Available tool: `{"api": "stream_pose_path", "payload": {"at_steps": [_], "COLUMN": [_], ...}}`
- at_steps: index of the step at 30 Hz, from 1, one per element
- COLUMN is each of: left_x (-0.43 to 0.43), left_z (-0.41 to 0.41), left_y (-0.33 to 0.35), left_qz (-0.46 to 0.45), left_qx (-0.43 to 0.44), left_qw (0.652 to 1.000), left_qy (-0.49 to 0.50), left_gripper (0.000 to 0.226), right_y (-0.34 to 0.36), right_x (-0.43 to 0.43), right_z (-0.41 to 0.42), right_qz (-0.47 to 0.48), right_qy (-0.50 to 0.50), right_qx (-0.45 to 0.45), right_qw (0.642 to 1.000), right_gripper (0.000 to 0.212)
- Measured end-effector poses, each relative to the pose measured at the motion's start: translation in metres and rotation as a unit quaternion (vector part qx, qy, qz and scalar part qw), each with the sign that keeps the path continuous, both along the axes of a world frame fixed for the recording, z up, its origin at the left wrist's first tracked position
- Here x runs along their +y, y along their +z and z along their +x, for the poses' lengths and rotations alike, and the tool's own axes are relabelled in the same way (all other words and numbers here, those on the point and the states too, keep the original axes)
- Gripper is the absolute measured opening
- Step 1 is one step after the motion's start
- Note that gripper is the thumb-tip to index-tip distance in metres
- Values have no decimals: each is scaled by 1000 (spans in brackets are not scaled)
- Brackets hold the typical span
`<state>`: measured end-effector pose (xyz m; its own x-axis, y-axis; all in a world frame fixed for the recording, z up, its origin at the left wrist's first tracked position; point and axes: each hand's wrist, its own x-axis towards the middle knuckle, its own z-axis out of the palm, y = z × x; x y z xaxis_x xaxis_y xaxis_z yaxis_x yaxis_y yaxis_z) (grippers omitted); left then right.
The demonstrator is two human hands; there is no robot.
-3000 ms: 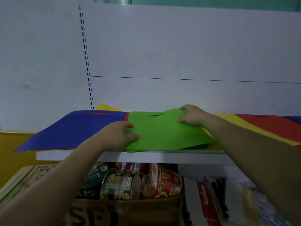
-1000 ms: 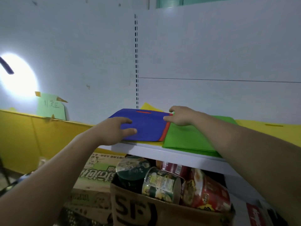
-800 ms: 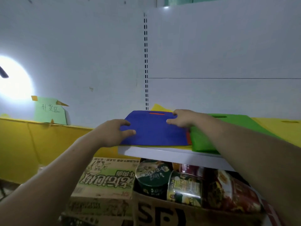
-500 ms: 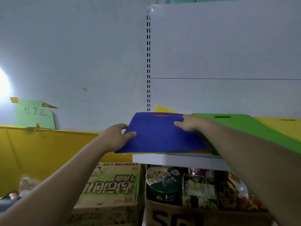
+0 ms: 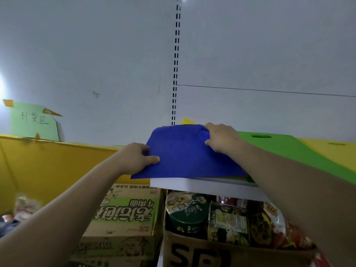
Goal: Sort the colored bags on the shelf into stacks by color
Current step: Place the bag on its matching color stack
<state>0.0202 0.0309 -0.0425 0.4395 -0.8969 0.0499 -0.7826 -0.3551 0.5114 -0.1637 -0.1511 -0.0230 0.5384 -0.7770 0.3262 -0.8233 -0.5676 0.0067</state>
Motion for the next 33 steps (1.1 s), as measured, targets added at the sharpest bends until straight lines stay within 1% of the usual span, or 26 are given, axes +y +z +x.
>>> {"api": "stream_pose_path", "payload": {"at_steps": [2,3,5,6,7,9,11,12,13,15,18,21,24,27,30,33], "left_x": [1,2,4,6,7,9,10,12,13,15,19,23,28,33,39,46], "left_z": [1,1,2,2,3,5,8,9,11,12,15,20,25,28,26,17], "left_y": [-2,-3,-5,-5,-5,-5,-4,-4,-5,-7,-8,-9,-12,-11,-8,-4], "left_qz": [-18,-29,-52,-62,-72,-87,-100,-106,-113,-131,-161,-175,-195,-227,-260,-288], "left_qx": [19,27,37,41,44,50,70,78,83,97,129,164,232,281,321,311], "left_qw": [1000,999,998,997,996,995,993,991,990,986,978,971,953,932,910,903], "left_qy": [1,2,5,5,6,2,-5,-8,-11,-18,-23,-13,-14,-19,-42,-70], "left_gripper": [62,64,66,66,66,67,69,69,68,65,59,60,62,60,50,52], "right_y": [0,0,3,5,8,14,19,20,21,19,12,7,9,16,21,21], "right_x": [1,3,10,14,18,24,30,33,37,42,47,55,70,85,98,111], "right_z": [-1,-1,-2,-3,-4,-8,-11,-13,-14,-17,-21,-22,-21,-20,-25,-37], "right_qz": [0,15,59,86,116,190,273,305,328,345,330,279,198,137,80,51], "right_qy": [23,27,6,-15,-39,-74,-81,-80,-80,-92,-121,-103,-63,-23,-13,-21], "right_qx": [-72,-134,-274,-331,-375,-449,-512,-528,-534,-528,-517,-512,-526,-568,-600,-633], "right_qw": [997,990,960,940,919,870,810,788,775,770,781,806,825,811,796,772], "right_gripper": [50,56,69,71,70,54,28,16,10,10,9,11,7,8,8,7]}}
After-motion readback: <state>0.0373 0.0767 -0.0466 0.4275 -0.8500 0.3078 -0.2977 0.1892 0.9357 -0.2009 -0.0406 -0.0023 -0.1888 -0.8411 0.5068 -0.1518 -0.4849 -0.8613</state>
